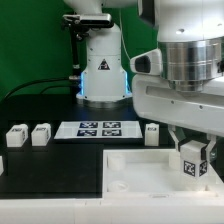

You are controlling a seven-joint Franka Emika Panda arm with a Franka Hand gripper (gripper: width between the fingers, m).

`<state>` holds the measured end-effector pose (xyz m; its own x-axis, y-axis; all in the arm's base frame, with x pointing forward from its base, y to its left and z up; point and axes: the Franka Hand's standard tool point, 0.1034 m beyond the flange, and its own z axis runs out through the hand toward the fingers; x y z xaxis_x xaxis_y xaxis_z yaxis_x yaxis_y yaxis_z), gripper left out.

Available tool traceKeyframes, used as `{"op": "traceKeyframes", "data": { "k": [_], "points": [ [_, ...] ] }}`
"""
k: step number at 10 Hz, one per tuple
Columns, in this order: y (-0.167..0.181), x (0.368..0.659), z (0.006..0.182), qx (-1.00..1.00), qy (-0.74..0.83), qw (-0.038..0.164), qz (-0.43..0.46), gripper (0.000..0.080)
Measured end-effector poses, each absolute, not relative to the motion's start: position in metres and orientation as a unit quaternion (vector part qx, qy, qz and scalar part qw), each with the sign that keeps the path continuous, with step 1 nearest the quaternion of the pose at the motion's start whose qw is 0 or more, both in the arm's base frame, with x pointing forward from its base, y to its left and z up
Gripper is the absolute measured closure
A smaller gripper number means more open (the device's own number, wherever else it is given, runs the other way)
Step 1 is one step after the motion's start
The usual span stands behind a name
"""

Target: Assemble one leg

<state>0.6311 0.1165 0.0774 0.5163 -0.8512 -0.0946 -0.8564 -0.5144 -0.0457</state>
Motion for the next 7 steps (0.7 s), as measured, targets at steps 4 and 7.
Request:
{"op": "traceKeyframes", "data": {
  "k": [4, 7],
  "points": [
    [0.1201, 0.6310, 0.0772, -0.793, 0.607, 0.037, 0.033, 0.0506],
    [0.1201, 0.6306, 0.0771, -0.820, 0.571, 0.038, 0.032, 0.0327]
  ]
}}
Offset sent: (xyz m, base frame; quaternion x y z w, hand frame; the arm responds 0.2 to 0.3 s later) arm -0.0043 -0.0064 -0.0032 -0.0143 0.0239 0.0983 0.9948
